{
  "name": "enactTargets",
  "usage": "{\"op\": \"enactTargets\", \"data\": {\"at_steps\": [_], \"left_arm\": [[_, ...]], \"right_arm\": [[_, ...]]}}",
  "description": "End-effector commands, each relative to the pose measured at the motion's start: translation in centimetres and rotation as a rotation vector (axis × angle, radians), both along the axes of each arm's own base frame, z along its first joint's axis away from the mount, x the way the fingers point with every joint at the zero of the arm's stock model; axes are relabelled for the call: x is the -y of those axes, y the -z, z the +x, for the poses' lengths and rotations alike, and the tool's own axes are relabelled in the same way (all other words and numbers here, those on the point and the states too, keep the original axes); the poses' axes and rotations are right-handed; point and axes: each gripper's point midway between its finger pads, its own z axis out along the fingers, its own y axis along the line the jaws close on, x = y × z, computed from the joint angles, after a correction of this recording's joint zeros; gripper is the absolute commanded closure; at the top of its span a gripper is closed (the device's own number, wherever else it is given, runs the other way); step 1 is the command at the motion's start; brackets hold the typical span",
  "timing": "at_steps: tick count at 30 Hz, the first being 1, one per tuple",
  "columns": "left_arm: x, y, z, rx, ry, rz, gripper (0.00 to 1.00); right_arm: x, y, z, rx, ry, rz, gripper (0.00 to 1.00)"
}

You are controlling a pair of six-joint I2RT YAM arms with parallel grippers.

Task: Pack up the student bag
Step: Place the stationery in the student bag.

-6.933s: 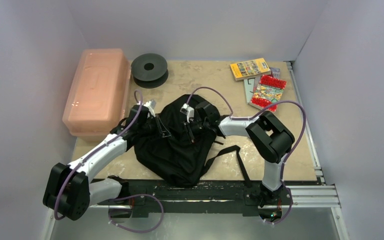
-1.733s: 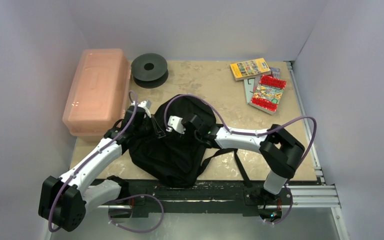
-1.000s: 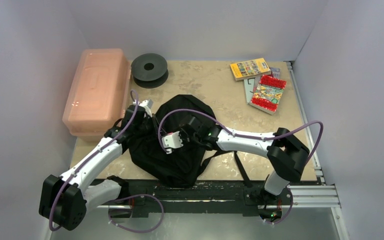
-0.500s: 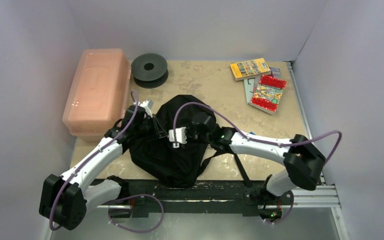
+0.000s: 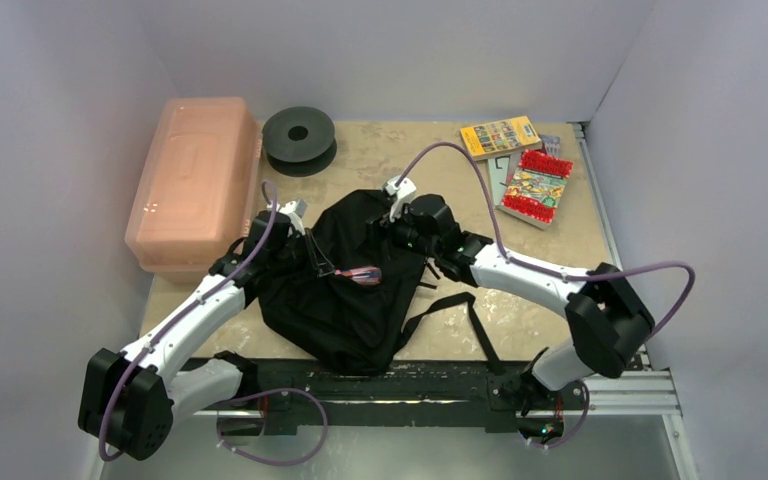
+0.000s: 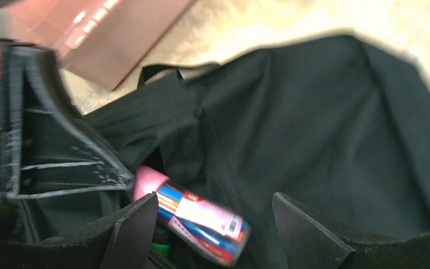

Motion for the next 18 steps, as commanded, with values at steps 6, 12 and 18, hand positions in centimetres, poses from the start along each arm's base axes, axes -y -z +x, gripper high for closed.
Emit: {"op": "enactTargets", "data": {"at_steps": [6, 12, 18], "left_arm": [[0.6, -1.7, 1.2, 0.075, 0.007, -0.033, 1.0], [0.7, -1.9, 1.4, 0.076, 0.007, -0.037, 1.0], [0.7, -1.8, 1.5, 0.072, 0.001, -0.035, 1.0]], "right_arm": [[-0.4, 4.7, -1.5, -0.615, 0.195, 0.302, 0.26], [-1.0, 7.8, -2.4, -0.734, 0.185, 0.304, 0.45], [-2.2, 8.1, -2.8, -0.758, 0.098, 0.295, 0.61]]}}
